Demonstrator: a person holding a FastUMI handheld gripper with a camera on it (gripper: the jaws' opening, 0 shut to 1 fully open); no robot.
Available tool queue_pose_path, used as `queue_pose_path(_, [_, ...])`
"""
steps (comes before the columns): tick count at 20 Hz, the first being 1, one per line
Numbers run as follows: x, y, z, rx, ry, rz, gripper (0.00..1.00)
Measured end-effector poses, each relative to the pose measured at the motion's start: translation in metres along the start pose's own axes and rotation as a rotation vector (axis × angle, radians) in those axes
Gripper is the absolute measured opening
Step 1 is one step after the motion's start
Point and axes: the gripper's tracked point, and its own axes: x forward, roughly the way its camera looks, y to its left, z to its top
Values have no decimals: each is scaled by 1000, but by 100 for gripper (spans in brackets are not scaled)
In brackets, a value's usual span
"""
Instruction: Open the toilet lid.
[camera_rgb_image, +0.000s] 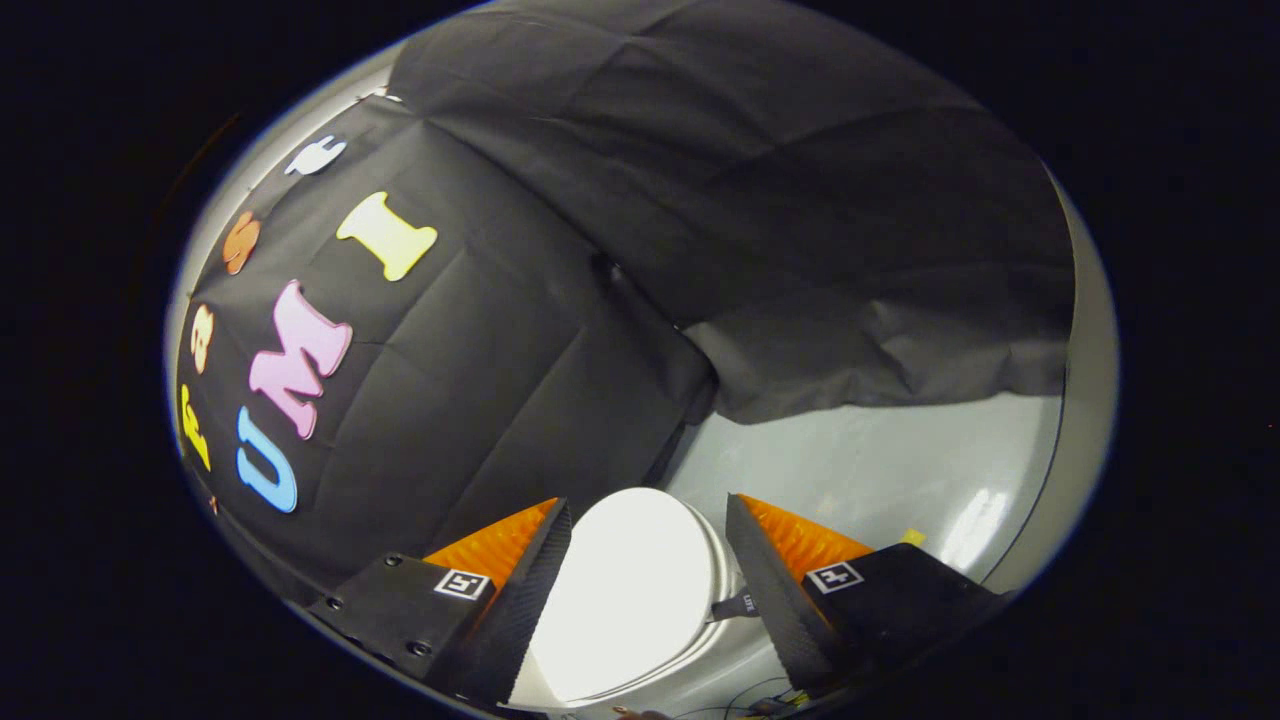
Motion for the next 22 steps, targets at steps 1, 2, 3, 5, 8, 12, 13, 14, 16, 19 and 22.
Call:
queue_pose_path(1, [8, -10, -5, 34, 5, -4, 99])
queue_pose_path(2, [15, -17, -10, 65, 15, -11, 99])
queue_pose_path(3, [21, -22, -17, 96, 28, -13, 99])
queue_pose_path(5, [37, -34, -32, 144, 58, -5, 99])
queue_pose_path(8, [52, -49, -57, 202, 117, 2, 99])
queue_pose_path(12, [71, -71, -89, 277, 189, -3, 97])
queue_pose_path(13, [73, -76, -96, 288, 214, -2, 97])
queue_pose_path(14, [71, -82, -103, 293, 233, 0, 97])
queue_pose_path(16, [70, -100, -117, 284, 276, -5, 97])
queue_pose_path(19, [75, -91, -133, 271, 329, 24, 90])
queue_pose_path(22, [79, -95, -153, 271, 390, 29, 74])
